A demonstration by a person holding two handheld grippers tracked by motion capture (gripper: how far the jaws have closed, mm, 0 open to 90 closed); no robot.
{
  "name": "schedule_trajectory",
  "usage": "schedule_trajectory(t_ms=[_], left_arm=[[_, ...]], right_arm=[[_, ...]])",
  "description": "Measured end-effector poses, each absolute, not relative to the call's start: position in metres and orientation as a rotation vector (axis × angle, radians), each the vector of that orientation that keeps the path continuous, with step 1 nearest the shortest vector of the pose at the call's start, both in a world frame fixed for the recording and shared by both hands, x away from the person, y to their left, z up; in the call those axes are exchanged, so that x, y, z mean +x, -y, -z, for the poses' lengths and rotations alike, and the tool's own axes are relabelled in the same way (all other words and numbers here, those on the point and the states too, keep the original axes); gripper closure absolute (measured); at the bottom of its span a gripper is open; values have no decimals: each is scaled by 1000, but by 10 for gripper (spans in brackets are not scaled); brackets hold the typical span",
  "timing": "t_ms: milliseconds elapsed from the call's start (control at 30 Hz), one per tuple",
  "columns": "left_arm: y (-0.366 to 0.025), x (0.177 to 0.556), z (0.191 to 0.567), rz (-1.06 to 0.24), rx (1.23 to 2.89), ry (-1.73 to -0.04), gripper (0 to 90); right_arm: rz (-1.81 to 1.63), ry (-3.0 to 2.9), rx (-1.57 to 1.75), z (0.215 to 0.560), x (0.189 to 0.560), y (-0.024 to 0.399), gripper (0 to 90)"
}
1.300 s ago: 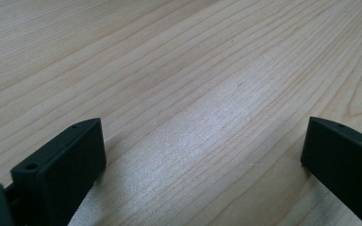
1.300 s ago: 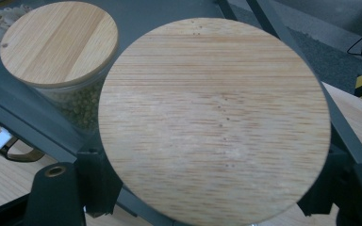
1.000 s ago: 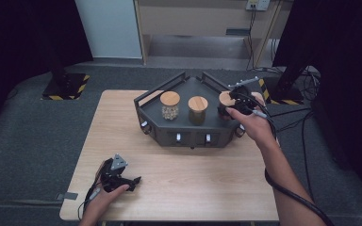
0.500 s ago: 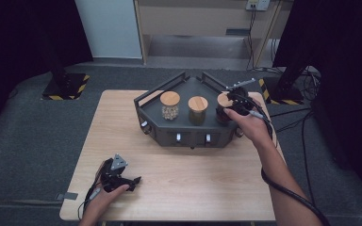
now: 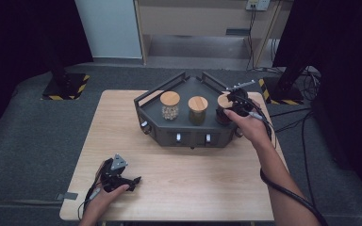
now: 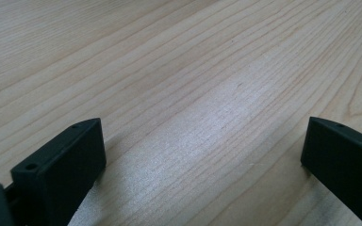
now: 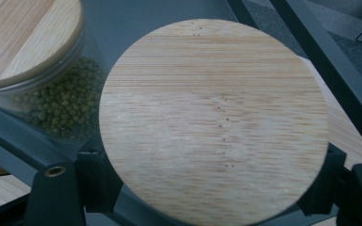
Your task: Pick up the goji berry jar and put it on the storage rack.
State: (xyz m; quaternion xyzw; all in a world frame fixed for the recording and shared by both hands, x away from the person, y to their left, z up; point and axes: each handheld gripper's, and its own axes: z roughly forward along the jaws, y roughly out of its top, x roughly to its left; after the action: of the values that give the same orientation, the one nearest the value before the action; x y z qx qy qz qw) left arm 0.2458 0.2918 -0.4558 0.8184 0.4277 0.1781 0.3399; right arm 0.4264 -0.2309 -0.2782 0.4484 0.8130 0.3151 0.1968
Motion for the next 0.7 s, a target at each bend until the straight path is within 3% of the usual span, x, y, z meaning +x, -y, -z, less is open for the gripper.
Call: schedule_trajectory(t_ms=[700], left_arm=[[-292,246,456,-462,2130,-1114,0]], right_arm=[[-931,-2250,1281,292,425,235,259]])
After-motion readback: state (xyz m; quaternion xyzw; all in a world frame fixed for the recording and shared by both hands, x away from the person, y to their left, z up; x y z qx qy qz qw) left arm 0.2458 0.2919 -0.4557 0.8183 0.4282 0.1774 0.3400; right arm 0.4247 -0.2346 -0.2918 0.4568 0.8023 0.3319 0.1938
